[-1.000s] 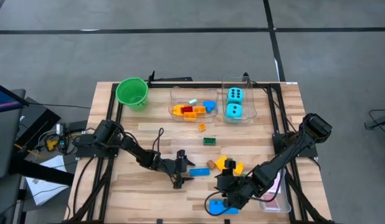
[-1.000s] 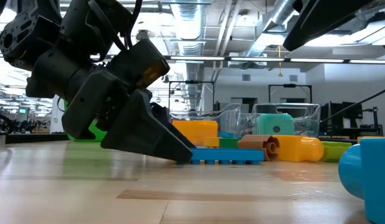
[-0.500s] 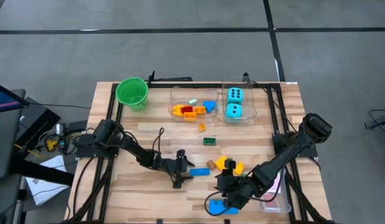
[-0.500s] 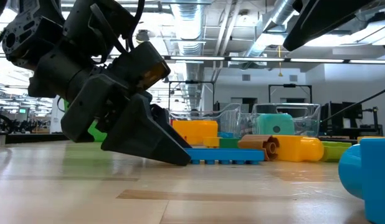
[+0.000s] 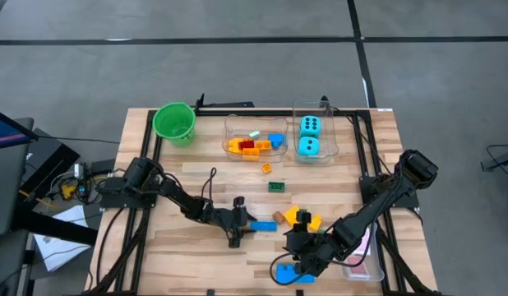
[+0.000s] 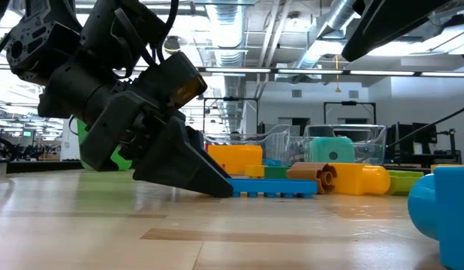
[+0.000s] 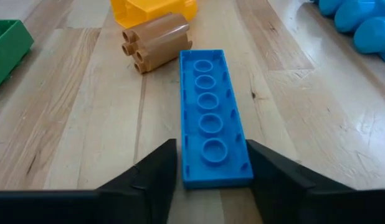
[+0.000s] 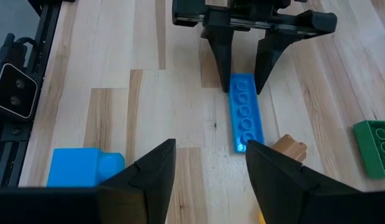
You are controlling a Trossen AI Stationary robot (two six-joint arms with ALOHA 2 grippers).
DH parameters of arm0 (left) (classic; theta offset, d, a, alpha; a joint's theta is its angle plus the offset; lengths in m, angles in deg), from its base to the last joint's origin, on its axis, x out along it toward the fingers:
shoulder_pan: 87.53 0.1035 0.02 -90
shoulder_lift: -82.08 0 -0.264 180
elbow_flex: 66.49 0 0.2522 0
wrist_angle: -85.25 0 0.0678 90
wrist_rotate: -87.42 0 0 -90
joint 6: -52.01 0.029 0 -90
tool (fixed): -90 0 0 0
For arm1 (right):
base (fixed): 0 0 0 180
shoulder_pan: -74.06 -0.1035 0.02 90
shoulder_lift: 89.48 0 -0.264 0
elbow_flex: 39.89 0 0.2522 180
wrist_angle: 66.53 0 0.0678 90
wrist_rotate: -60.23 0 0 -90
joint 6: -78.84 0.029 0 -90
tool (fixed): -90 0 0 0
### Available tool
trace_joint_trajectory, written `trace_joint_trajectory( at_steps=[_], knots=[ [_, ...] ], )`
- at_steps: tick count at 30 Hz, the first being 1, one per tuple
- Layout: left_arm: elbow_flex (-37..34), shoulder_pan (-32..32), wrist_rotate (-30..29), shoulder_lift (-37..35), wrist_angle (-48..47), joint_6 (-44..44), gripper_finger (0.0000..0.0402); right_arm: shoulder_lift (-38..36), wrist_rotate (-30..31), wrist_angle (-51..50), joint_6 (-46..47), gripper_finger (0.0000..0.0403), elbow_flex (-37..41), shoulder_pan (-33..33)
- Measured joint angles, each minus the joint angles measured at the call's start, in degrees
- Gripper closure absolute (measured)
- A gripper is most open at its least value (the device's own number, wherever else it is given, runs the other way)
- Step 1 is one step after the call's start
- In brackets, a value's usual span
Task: Pick & Place Toys
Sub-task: Put the blue gamepiece into the left transparent bin
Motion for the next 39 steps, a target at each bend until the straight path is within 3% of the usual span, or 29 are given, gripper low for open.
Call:
trace_joint_trajectory(
  at_steps=[4,14,18,27,34,39],
  knots=[
    [0.0,-0.01,0.02,-0.1,0.01,0.0,0.0267,0.0,-0.01,0.0,0.0,0.0217,0.0,-0.01],
    [-0.13,-0.51,0.48,-4.18,-0.28,-0.11,0.026,0.0,-0.02,-0.26,0.0,0.0217,0.0,-0.01],
    [-0.17,-1.05,-2.64,-6.56,-1.6,0.97,0.0267,0.0,-0.02,-0.26,0.0,0.0217,0.0,-0.36],
    [-0.2,-1.61,-19.39,-12.13,-11.86,1.33,0.0267,0.0,0.05,-0.27,0.0,0.0217,0.0,-0.83],
    [-0.2,0.88,-35.17,-14.4,-13.44,1.01,0.0267,0.0,0.15,-0.27,0.0,0.0217,0.0,-0.62],
    [-0.17,7.08,-38.0,-14.75,-13.8,0.87,0.0267,0.0,0.17,-0.26,0.0,0.0217,0.0,-0.59]
  ],
)
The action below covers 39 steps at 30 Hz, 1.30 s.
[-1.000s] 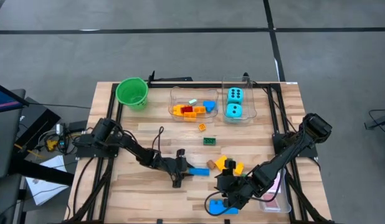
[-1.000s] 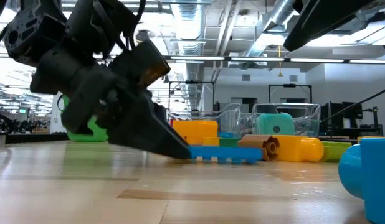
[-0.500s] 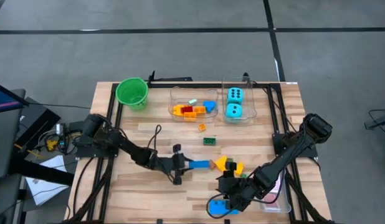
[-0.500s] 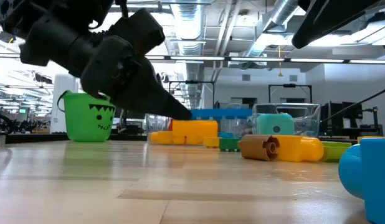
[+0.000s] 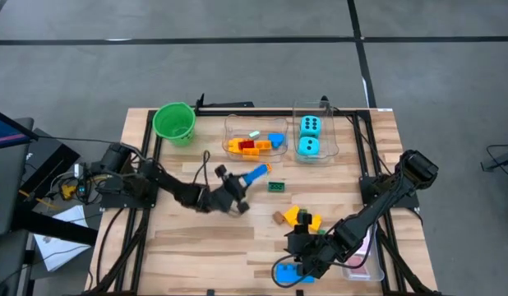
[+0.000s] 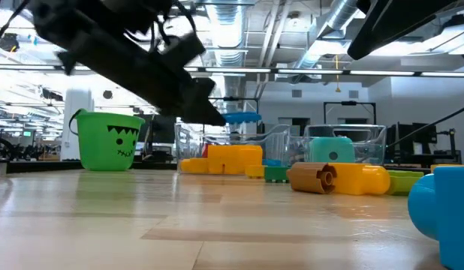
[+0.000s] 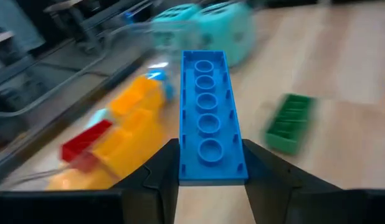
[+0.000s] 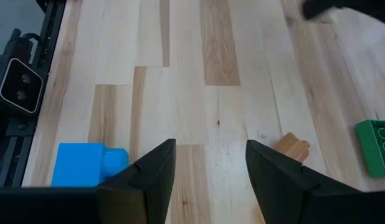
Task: Pick & Place Toys
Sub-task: Put the blue gamepiece into the left transparent bin
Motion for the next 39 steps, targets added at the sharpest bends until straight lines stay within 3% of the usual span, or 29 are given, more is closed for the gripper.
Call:
trace_joint_trajectory(
  at_steps=[5,10,16,21,39],
  knots=[
    [0.0,7.94,2.17,0.02,-0.56,0.91,0.0267,0.0,0.01,0.0,-0.01,0.0217,0.0,0.0],
    [0.0,16.04,12.21,0.02,3.64,2.65,0.0267,0.0,-0.01,-0.08,-0.08,0.0217,0.0,-0.01],
    [0.0,20.96,18.15,0.04,6.49,2.51,0.0267,0.0,0.0,-1.27,-0.04,0.0217,0.0,0.0],
    [0.0,22.25,21.88,0.06,7.07,1.11,0.0267,0.0,0.01,-1.31,-0.04,0.0217,0.0,-0.01],
    [0.0,21.74,21.91,0.09,11.95,-0.49,0.0261,0.0,0.01,-1.29,-0.04,0.0217,0.0,-0.02]
  ],
)
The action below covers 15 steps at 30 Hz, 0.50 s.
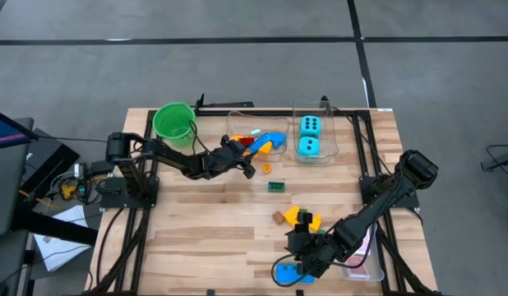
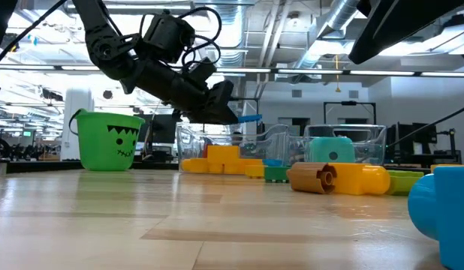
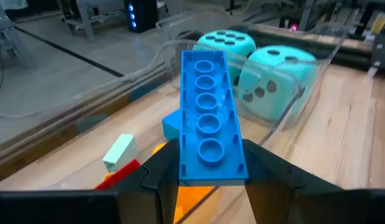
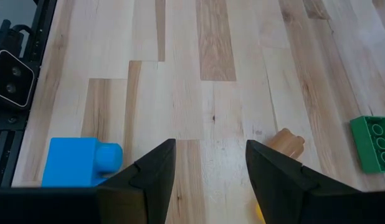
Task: Pick & Place Toys
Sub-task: Put the blue gamepiece into the left transparent bin, then adjust the left transparent bin
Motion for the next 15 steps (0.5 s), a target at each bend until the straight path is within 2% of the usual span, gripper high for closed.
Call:
trace_joint_trajectory(
  at_steps=[5,9,15],
  knots=[
    [0.02,0.51,-1.72,0.0,2.88,0.0,0.0254,0.0,0.0,0.0,0.0,0.0217,0.0,0.0],
    [0.04,1.24,-3.96,0.0,4.02,0.14,0.0228,0.0,0.0,0.0,0.0,0.0217,0.0,0.0],
    [0.04,2.85,-4.13,0.02,4.08,0.07,0.019,0.0,0.0,0.0,0.0,0.0217,0.0,0.0]
  ],
)
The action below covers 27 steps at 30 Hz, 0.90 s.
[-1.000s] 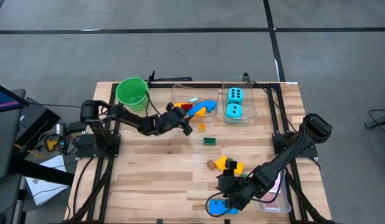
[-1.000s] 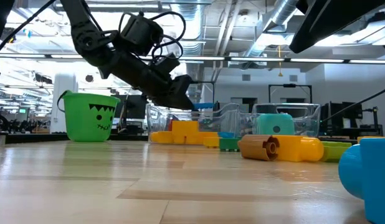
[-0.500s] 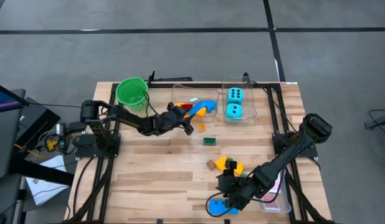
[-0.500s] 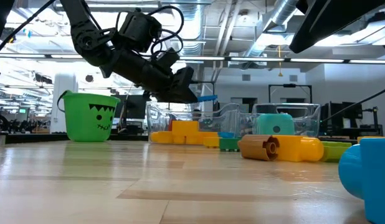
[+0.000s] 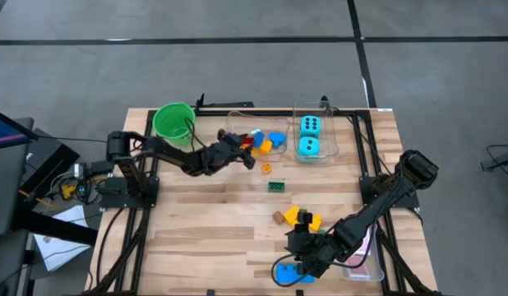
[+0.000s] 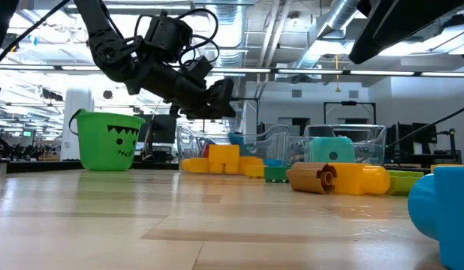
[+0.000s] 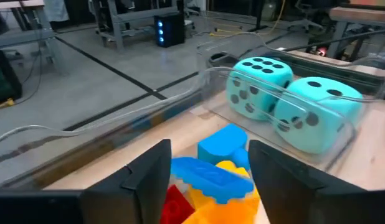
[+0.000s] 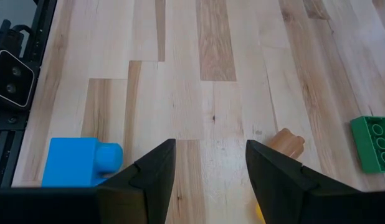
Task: Pick & Place Toys
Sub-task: Adjust the left transparent bin
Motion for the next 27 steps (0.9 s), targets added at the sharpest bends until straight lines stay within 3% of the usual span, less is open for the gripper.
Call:
trace_joint_trajectory(
  at_steps=[5,8,12,19,27],
  knots=[
    [0.0,0.88,0.02,0.0,-0.74,3.43,0.0166,0.0,0.0,0.0,0.0,0.0217,0.0,-0.04],
    [0.02,1.78,0.04,-0.01,-5.04,3.58,0.0175,0.0,0.0,0.0,0.0,0.0217,0.0,-0.04],
    [0.02,2.72,-0.31,-0.01,-10.93,-0.89,0.0235,0.0,0.0,-0.02,0.0,0.0217,0.0,-0.04],
    [0.07,1.87,-1.55,-0.32,-11.76,-1.08,0.0388,0.0,0.0,-0.02,0.02,0.0217,0.0,-0.04],
    [0.09,1.1,1.26,-0.52,-11.95,-2.82,0.04,0.0,0.0,-0.02,0.02,0.0217,0.0,-0.04]
  ],
)
